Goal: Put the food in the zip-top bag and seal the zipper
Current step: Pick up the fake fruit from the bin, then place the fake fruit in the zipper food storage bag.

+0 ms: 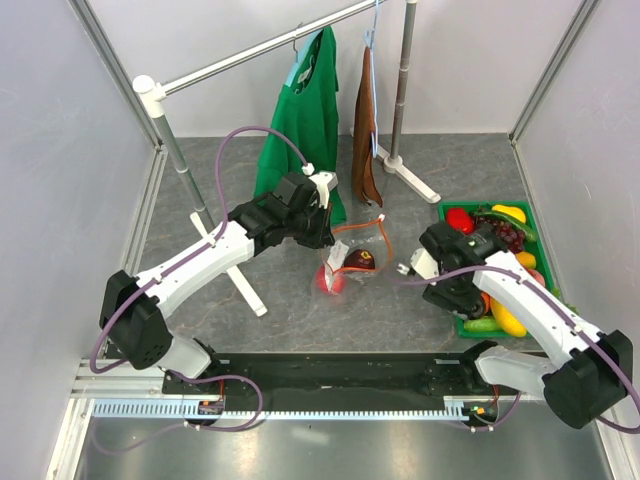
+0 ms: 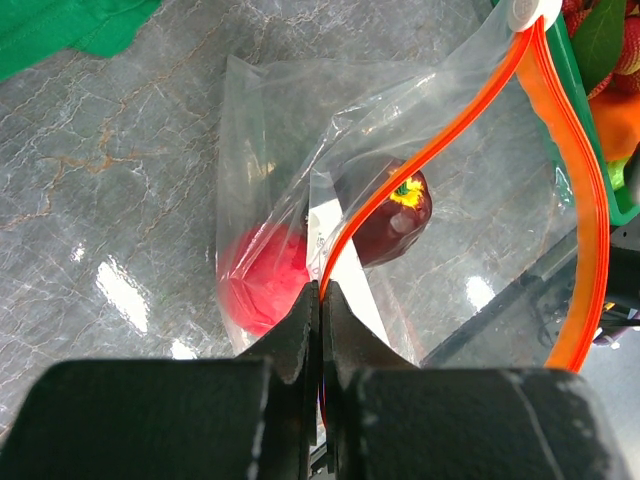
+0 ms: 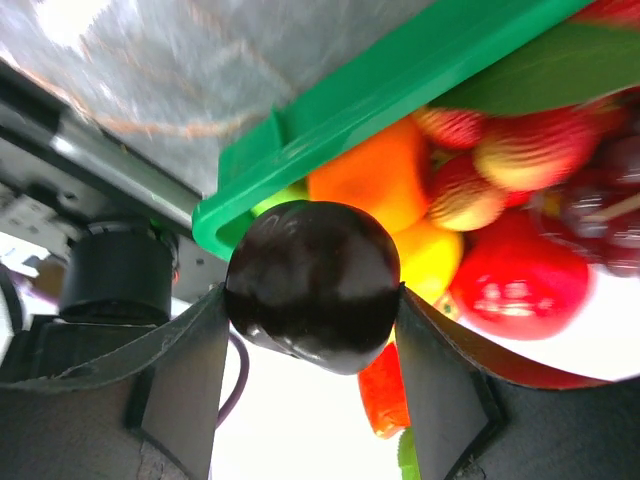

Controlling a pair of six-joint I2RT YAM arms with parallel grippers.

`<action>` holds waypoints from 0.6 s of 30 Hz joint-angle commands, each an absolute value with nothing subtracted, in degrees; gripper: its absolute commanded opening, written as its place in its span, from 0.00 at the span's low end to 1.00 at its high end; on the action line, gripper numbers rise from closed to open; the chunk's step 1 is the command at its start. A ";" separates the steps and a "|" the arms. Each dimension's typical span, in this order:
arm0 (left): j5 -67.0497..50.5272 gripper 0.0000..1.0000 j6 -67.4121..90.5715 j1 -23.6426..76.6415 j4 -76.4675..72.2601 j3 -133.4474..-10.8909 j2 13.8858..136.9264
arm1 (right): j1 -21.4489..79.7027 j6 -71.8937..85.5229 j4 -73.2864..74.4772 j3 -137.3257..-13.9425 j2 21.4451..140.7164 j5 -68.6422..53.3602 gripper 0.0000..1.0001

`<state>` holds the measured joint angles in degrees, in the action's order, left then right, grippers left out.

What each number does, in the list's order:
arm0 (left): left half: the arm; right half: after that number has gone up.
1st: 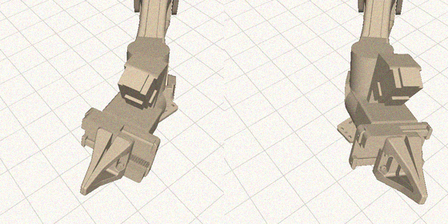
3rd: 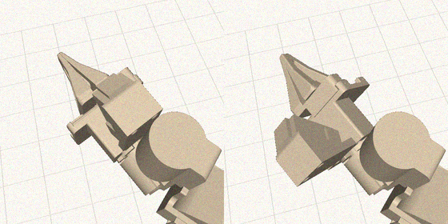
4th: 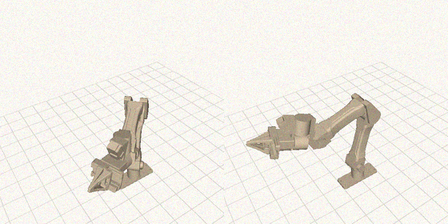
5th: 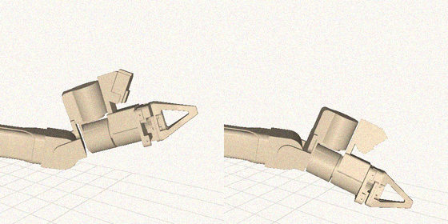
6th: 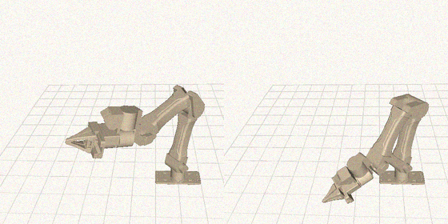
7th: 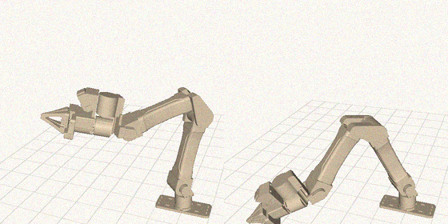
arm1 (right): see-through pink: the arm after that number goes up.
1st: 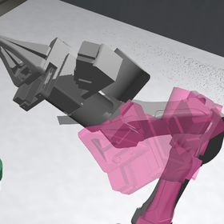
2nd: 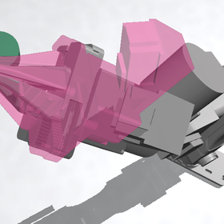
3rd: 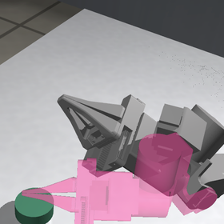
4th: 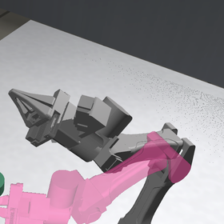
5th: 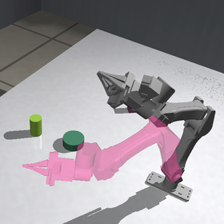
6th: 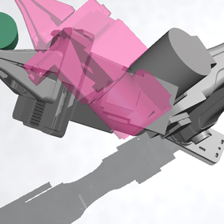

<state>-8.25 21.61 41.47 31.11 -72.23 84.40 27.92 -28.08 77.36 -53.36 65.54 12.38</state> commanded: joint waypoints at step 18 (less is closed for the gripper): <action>-10.99 0.02 22.06 40.96 30.85 -74.62 85.69 | 28.04 -12.31 59.61 -88.78 68.20 -26.53 0.43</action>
<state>-9.47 21.61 41.47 31.14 -72.29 85.65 27.92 -19.53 69.87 -87.90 65.45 -16.08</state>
